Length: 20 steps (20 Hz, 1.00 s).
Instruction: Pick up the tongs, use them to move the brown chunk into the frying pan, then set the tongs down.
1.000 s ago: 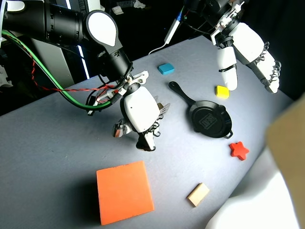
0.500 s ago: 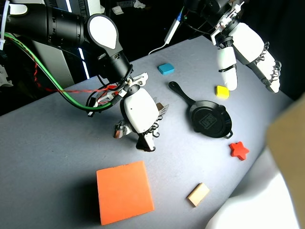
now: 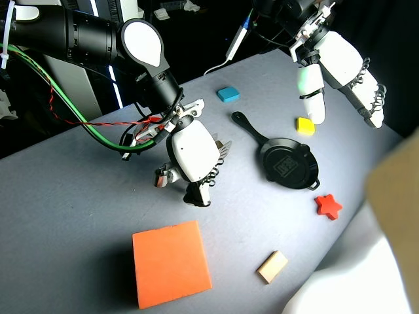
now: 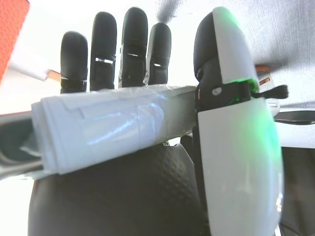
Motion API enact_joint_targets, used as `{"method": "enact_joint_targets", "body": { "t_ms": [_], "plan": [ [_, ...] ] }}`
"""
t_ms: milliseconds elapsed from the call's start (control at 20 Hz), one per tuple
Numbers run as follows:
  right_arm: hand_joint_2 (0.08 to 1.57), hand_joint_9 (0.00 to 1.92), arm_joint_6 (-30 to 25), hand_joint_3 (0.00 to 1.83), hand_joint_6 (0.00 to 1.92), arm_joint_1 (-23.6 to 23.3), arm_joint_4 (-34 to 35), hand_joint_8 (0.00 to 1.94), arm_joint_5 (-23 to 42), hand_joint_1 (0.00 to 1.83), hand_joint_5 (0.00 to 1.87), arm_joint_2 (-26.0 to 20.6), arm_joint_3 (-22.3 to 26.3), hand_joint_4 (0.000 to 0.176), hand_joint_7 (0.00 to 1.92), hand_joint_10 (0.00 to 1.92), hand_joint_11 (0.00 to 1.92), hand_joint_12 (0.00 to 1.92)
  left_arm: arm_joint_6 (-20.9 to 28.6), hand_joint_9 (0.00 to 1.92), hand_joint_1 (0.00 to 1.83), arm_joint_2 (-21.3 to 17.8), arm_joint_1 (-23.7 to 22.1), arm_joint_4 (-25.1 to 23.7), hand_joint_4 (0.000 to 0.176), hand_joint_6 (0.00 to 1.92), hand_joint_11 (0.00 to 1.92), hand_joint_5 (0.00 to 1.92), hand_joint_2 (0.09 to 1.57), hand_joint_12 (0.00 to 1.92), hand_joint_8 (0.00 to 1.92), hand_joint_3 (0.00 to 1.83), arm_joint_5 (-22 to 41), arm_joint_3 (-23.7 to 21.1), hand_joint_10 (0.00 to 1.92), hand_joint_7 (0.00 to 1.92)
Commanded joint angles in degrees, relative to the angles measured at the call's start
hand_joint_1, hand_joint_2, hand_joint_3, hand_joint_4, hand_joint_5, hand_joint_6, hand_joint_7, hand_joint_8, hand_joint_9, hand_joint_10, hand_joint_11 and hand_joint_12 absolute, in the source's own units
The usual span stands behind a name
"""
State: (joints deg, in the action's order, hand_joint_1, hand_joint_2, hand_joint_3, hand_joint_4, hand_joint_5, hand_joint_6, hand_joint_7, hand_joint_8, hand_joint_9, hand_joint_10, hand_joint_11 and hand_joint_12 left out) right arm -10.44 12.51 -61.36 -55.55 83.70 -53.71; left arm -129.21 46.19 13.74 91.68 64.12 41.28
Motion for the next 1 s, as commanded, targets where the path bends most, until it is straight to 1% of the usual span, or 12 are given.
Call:
{"method": "enact_joint_targets", "body": {
  "t_ms": [0,350,400,450,500,550,600,650,700,800,900,950],
  "plan": [
    [1.2,0.82,0.16,0.0,1.23,-0.53,-4.06,0.09,0.21,1.11,0.81,-0.1,-0.02,0.0,1.12,0.76,0.44,1.59,-0.25,0.07,0.0,-0.62,-0.39,-5.54,0.0,0.0,0.0,0.01,1.26,0.33,0.0,0.0,2.48,0.02,0.0,0.04],
    [1.18,0.84,0.3,0.0,1.16,-0.36,-4.06,0.06,0.18,1.13,0.87,-0.11,-0.01,0.0,1.15,0.68,0.49,1.57,-0.25,0.05,0.02,-0.63,-0.14,-5.53,0.0,0.0,0.0,0.02,1.26,0.22,0.0,0.0,2.48,-0.09,0.0,0.04],
    [1.14,0.87,0.31,0.0,1.14,-0.35,-4.05,0.76,0.09,1.2,0.95,-0.11,0.0,0.0,0.99,0.67,0.5,1.58,-0.25,0.05,0.01,-0.63,-0.14,-5.53,0.0,0.0,0.0,0.02,1.26,0.26,0.0,0.0,2.48,-0.09,0.0,0.05],
    [1.15,0.88,0.31,0.0,1.19,-0.34,-4.05,0.95,0.07,1.21,0.94,-0.11,0.0,0.0,0.92,0.67,0.5,1.58,-0.25,0.07,0.0,-0.63,-0.15,-5.53,0.0,0.0,0.0,0.03,1.25,0.33,0.0,0.0,2.48,-0.09,0.01,0.06],
    [1.15,0.88,0.3,0.0,1.2,-0.34,-4.05,0.99,0.03,1.21,0.94,-0.11,0.0,0.0,0.9,0.68,0.5,1.59,-0.25,0.06,0.0,-0.63,-0.15,-5.53,0.0,0.0,0.0,0.02,1.25,0.31,0.0,0.0,2.48,-0.1,0.0,0.05],
    [1.14,0.91,0.27,0.0,1.19,-0.34,-4.05,0.96,0.01,1.22,0.95,-0.11,0.0,0.0,0.93,0.68,0.53,1.56,-0.25,0.07,0.01,-0.63,-0.13,-5.53,0.0,0.0,0.0,0.03,1.25,0.31,0.0,0.0,2.48,-0.13,0.0,0.06],
    [1.17,0.92,0.23,0.01,1.17,-0.35,-4.05,0.62,-0.02,1.14,0.89,-0.11,0.0,0.0,0.99,0.67,0.54,1.55,-0.25,0.07,0.0,-0.63,-0.09,-5.53,0.0,0.01,0.0,0.04,1.25,0.31,0.0,0.0,2.48,-0.13,0.01,0.06],
    [1.18,0.93,0.22,0.0,1.18,-0.38,-4.05,0.43,-0.02,1.12,0.87,-0.12,0.0,0.0,1.06,0.68,0.54,1.56,-0.25,0.08,0.0,-0.63,-0.08,-5.53,0.0,0.01,0.0,0.04,1.24,0.33,0.0,0.0,2.48,-0.13,0.01,0.07],
    [1.14,0.95,0.22,0.0,1.17,-0.38,-4.05,0.81,-0.02,1.2,0.93,-0.12,0.0,0.0,0.99,0.68,0.56,1.56,-0.25,0.08,0.0,-0.63,-0.08,-5.53,0.0,0.0,0.0,0.04,1.24,0.34,0.0,0.0,2.48,-0.1,0.01,0.07],
    [1.15,0.96,0.22,0.0,1.23,-0.37,-4.05,0.95,-0.02,1.21,0.89,-0.12,0.0,0.0,0.97,0.74,0.58,1.58,-0.25,0.08,0.01,-0.63,-0.09,-5.53,0.0,0.0,0.0,0.02,1.26,0.32,0.0,0.0,2.48,-0.08,0.0,0.06],
    [1.16,0.97,0.21,0.0,1.26,-0.38,-4.05,0.98,-0.02,1.2,0.85,-0.11,0.0,0.0,0.97,0.77,0.59,1.59,-0.25,0.06,0.0,-0.63,-0.09,-5.54,0.0,0.0,0.0,0.01,1.26,0.27,0.0,0.0,2.48,-0.08,0.0,0.05],
    [1.15,0.99,0.21,0.0,1.24,-0.41,-4.05,0.98,-0.02,1.2,0.85,-0.1,0.0,0.001,0.99,0.79,0.6,1.59,-0.25,0.07,0.0,-0.63,-0.08,-5.55,0.0,0.0,0.0,0.01,1.25,0.31,0.0,0.0,2.48,-0.09,0.0,0.05]
  ]
}}
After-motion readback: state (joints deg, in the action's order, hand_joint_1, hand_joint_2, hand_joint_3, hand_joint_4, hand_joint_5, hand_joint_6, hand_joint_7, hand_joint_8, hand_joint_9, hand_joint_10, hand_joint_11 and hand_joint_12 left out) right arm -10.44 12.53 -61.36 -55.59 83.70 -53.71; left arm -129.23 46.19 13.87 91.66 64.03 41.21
